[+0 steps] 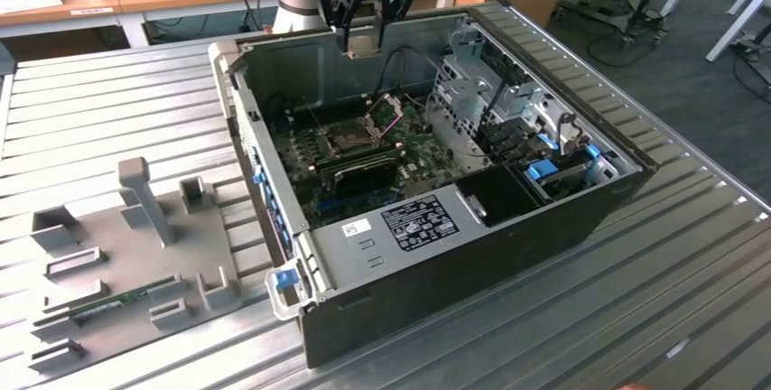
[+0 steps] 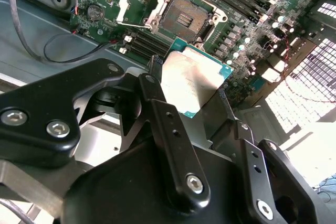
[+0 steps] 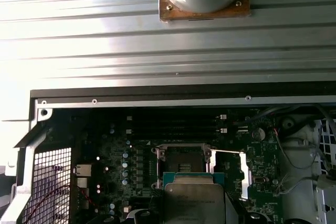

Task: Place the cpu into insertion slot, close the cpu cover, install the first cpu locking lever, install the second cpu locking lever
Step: 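Place the cpu into insertion slot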

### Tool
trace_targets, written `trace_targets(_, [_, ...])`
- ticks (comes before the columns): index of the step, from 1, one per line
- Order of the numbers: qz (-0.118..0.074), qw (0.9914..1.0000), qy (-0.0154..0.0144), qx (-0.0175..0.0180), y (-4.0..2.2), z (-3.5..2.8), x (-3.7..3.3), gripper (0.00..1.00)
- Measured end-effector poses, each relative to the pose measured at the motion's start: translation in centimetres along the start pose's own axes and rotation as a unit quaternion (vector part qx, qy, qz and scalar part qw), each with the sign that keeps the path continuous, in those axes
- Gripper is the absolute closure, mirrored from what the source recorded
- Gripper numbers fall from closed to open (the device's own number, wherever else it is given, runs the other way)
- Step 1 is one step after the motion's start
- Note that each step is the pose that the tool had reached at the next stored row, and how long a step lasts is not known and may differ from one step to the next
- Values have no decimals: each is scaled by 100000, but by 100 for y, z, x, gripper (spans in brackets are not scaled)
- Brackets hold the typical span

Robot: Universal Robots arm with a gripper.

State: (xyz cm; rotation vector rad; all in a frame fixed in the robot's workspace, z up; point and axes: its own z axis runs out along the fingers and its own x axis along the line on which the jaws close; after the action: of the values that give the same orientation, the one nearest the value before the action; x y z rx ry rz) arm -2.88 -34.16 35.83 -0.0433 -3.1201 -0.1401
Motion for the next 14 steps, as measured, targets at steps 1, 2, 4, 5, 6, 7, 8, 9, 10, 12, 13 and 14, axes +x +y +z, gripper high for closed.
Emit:
trace_targets(1, [4,100000,-3,-8,0,2,0,46])
trace_targets(2, [6,100000,-11,-23,-1,9,0,46])
trace_targets(4, [9,100000,-3,-3,-3,32,0,46])
trace_targets(5, [13,100000,-4,-2,-4,49,2,46])
trace_targets(6, [12,100000,-4,-2,-6,66,3,46])
trace_targets(7, [12,100000,-4,1,-8,84,5,46])
trace_targets(8, [10,100000,-1,2,-9,102,6,46])
trace_targets(9, [10,100000,1,2,-11,121,9,46])
trace_targets(10, [10,100000,-1,0,-13,139,11,46])
trace_targets(12, [7,100000,-2,1,-16,175,15,46])
trace_targets(13, [9,100000,-4,-3,-18,193,17,46])
trace_targets(14, [10,100000,-4,-6,-19,205,20,46])
